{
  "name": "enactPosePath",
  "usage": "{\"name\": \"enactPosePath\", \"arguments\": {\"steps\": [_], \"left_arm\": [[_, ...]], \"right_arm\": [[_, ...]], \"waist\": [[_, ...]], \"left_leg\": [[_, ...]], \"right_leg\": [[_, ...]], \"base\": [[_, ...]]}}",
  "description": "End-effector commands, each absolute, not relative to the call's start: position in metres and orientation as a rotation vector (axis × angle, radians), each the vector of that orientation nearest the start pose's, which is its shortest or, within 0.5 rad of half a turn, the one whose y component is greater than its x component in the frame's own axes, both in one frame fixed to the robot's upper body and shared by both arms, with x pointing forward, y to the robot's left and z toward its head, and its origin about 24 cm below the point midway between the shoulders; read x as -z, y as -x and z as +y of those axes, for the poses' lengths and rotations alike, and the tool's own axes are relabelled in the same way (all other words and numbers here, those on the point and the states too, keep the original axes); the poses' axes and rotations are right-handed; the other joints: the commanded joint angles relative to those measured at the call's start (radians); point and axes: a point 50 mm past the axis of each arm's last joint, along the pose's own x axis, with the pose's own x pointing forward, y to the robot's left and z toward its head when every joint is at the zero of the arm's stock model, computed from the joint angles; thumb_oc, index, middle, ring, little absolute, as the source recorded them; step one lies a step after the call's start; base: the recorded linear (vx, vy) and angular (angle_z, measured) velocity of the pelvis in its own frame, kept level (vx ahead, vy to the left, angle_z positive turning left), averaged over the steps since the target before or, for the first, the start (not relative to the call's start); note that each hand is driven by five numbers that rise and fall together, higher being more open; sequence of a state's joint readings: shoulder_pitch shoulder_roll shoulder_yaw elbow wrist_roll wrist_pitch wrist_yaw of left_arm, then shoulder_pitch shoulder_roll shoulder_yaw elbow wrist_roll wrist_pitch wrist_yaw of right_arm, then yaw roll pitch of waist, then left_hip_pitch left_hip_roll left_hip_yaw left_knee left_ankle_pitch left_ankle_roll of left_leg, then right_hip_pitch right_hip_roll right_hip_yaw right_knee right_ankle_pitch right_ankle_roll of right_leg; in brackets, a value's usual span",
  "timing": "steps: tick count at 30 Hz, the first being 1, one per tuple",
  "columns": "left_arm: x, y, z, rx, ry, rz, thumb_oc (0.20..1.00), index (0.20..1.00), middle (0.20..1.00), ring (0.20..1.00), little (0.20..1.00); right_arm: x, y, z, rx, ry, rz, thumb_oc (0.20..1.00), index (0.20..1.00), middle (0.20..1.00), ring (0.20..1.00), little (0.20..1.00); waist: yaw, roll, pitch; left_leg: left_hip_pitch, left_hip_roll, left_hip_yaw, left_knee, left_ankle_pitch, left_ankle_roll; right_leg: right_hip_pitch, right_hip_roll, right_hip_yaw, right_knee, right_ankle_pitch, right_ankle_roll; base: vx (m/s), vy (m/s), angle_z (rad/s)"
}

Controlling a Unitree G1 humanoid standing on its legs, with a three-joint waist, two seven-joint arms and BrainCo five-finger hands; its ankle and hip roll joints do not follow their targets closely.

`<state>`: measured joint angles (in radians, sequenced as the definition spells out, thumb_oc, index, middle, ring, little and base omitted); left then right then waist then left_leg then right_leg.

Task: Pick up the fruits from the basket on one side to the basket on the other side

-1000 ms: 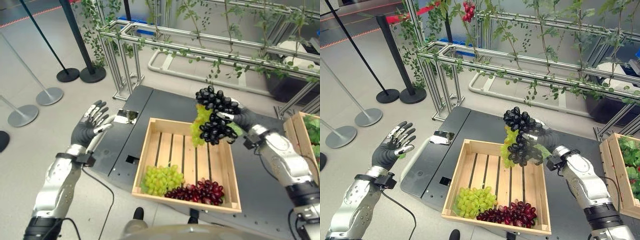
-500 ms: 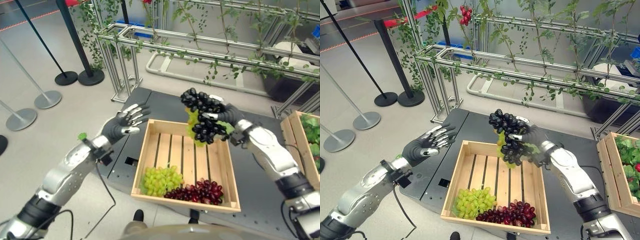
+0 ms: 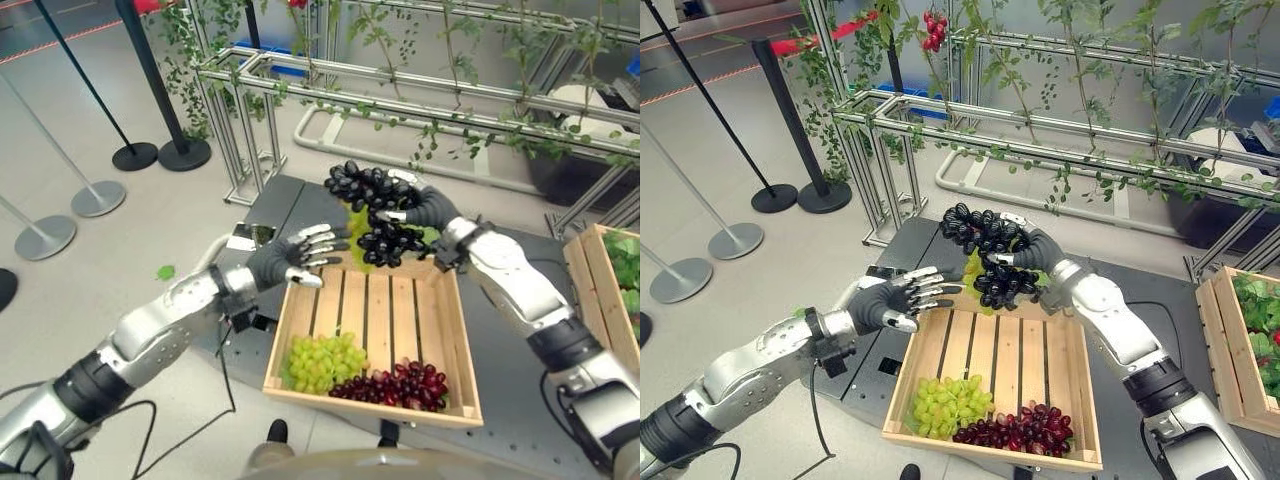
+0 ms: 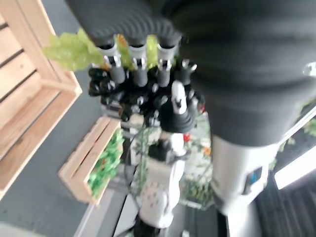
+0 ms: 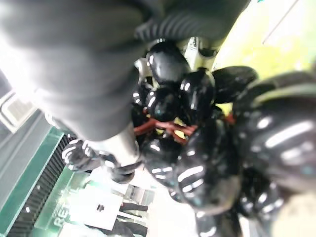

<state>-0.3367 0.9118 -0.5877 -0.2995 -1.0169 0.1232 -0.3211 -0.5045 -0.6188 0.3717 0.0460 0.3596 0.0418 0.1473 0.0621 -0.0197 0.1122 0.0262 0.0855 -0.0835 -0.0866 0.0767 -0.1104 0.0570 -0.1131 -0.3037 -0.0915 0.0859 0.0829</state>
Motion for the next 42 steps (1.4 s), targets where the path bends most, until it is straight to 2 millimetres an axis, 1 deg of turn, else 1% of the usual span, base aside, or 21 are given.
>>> {"name": "enactPosePath", "arguments": {"steps": [1, 6, 13, 16, 20, 24, 25, 26, 30, 34, 35, 40, 42], "left_arm": [[-0.142, -0.247, 0.119, 1.066, 0.068, 0.042, 1.000, 1.000, 1.000, 1.000, 1.000], [-0.142, -0.248, 0.111, 1.080, 0.087, 0.025, 1.000, 1.000, 1.000, 1.000, 1.000], [-0.141, -0.248, 0.106, 1.082, 0.111, 0.012, 1.000, 1.000, 1.000, 1.000, 1.000], [-0.143, -0.249, 0.104, 1.076, 0.119, -0.008, 1.000, 1.000, 1.000, 1.000, 1.000], [-0.143, -0.248, 0.105, 1.073, 0.121, -0.018, 1.000, 1.000, 1.000, 1.000, 1.000], [-0.147, -0.246, 0.111, 1.052, 0.108, -0.058, 1.000, 1.000, 1.000, 1.000, 1.000], [-0.154, -0.245, 0.117, 1.026, 0.107, -0.107, 1.000, 1.000, 1.000, 1.000, 1.000], [-0.154, -0.245, 0.117, 1.025, 0.108, -0.107, 1.000, 1.000, 1.000, 1.000, 1.000], [-0.156, -0.245, 0.132, 0.932, 0.131, -0.159, 1.000, 1.000, 1.000, 1.000, 1.000], [-0.155, -0.242, 0.148, 0.835, 0.145, -0.189, 1.000, 1.000, 1.000, 1.000, 1.000], [-0.155, -0.242, 0.156, 0.798, 0.125, -0.201, 1.000, 1.000, 1.000, 1.000, 1.000], [-0.153, -0.242, 0.166, 0.730, 0.134, -0.215, 1.000, 1.000, 1.000, 1.000, 1.000], [-0.151, -0.243, 0.176, 0.657, 0.124, -0.235, 1.000, 1.000, 1.000, 1.000, 1.000]], "right_arm": [[-0.238, -0.320, -0.126, -0.486, 0.358, -0.641, 0.200, 0.200, 0.200, 0.200, 0.200], [-0.237, -0.317, -0.115, -0.516, 0.357, -0.656, 0.200, 0.200, 0.200, 0.200, 0.200], [-0.233, -0.310, -0.104, -0.574, 0.347, -0.661, 0.200, 0.200, 0.200, 0.200, 0.200], [-0.235, -0.304, -0.100, -0.612, 0.355, -0.678, 0.200, 0.200, 0.200, 0.200, 0.200], [-0.236, -0.301, -0.101, -0.625, 0.356, -0.690, 0.200, 0.200, 0.200, 0.200, 0.200], [-0.233, -0.302, -0.111, -0.594, 0.363, -0.675, 0.200, 0.200, 0.200, 0.200, 0.200], [-0.231, -0.302, -0.119, -0.562, 0.365, -0.665, 0.200, 0.200, 0.200, 0.200, 0.200], [-0.231, -0.302, -0.119, -0.563, 0.365, -0.665, 0.200, 0.200, 0.200, 0.200, 0.200], [-0.225, -0.303, -0.137, -0.496, 0.351, -0.637, 0.200, 0.200, 0.200, 0.200, 0.200], [-0.219, -0.301, -0.151, -0.435, 0.331, -0.618, 0.200, 0.200, 0.200, 0.200, 0.200], [-0.218, -0.300, -0.157, -0.415, 0.327, -0.611, 0.200, 0.200, 0.200, 0.200, 0.200], [-0.217, -0.299, -0.164, -0.384, 0.320, -0.610, 0.200, 0.200, 0.200, 0.200, 0.200], [-0.216, -0.297, -0.170, -0.359, 0.319, -0.607, 0.200, 0.200, 0.200, 0.200, 0.200]], "waist": [[-0.001, -0.037, -0.045], [-0.002, -0.036, -0.043], [-0.002, -0.037, -0.043], [-0.004, -0.037, -0.042], [-0.004, -0.037, -0.043], [-0.003, -0.037, -0.044], [-0.001, -0.039, -0.045], [-0.002, -0.039, -0.046], [0.003, -0.043, -0.047], [0.006, -0.043, -0.049], [0.009, -0.042, -0.049], [0.009, -0.043, -0.050], [0.012, -0.044, -0.049]], "left_leg": [[0.015, -0.055, 0.000, 0.005, -0.080, 0.054], [0.014, -0.054, 0.001, 0.005, -0.081, 0.056], [0.013, -0.054, -0.002, 0.005, -0.082, 0.057], [0.013, -0.055, -0.003, 0.004, -0.082, 0.057], [0.012, -0.056, -0.004, 0.004, -0.083, 0.058], [0.014, -0.056, -0.004, 0.004, -0.084, 0.059], [0.015, -0.057, -0.004, 0.004, -0.085, 0.059], [0.015, -0.057, -0.004, 0.004, -0.085, 0.059], [0.016, -0.056, -0.006, 0.004, -0.086, 0.059], [0.017, -0.055, -0.007, 0.004, -0.087, 0.059], [0.018, -0.056, -0.008, 0.004, -0.088, 0.059], [0.020, -0.056, -0.009, 0.003, -0.088, 0.059], [0.021, -0.056, -0.011, 0.004, -0.089, 0.059]], "right_leg": [[0.041, -0.017, -0.007, 0.069, -0.130, 0.062], [0.039, -0.017, -0.005, 0.068, -0.131, 0.061], [0.039, -0.016, -0.006, 0.065, -0.133, 0.060], [0.040, -0.016, -0.007, 0.066, -0.134, 0.060], [0.040, -0.017, -0.008, 0.066, -0.135, 0.060], [0.042, -0.017, -0.010, 0.068, -0.136, 0.060], [0.043, -0.017, -0.012, 0.067, -0.136, 0.060], [0.043, -0.017, -0.012, 0.067, -0.136, 0.060], [0.046, -0.017, -0.015, 0.066, -0.138, 0.059], [0.048, -0.018, -0.017, 0.065, -0.140, 0.058], [0.050, -0.018, -0.017, 0.065, -0.141, 0.057], [0.052, -0.017, -0.019, 0.063, -0.142, 0.055], [0.054, -0.017, -0.020, 0.062, -0.142, 0.055]], "base": [[0.01, 0.011, -0.04], [0.00, 0.007, -0.03], [0.00, 0.000, 0.00], [0.00, 0.000, 0.00], [0.00, 0.000, 0.00], [0.00, 0.000, 0.00], [0.00, 0.000, 0.00], [0.00, 0.000, 0.00], [0.00, 0.000, 0.00], [0.00, 0.000, 0.00], [0.00, 0.000, 0.00], [0.00, 0.000, 0.00], [0.00, 0.000, 0.00]]}}
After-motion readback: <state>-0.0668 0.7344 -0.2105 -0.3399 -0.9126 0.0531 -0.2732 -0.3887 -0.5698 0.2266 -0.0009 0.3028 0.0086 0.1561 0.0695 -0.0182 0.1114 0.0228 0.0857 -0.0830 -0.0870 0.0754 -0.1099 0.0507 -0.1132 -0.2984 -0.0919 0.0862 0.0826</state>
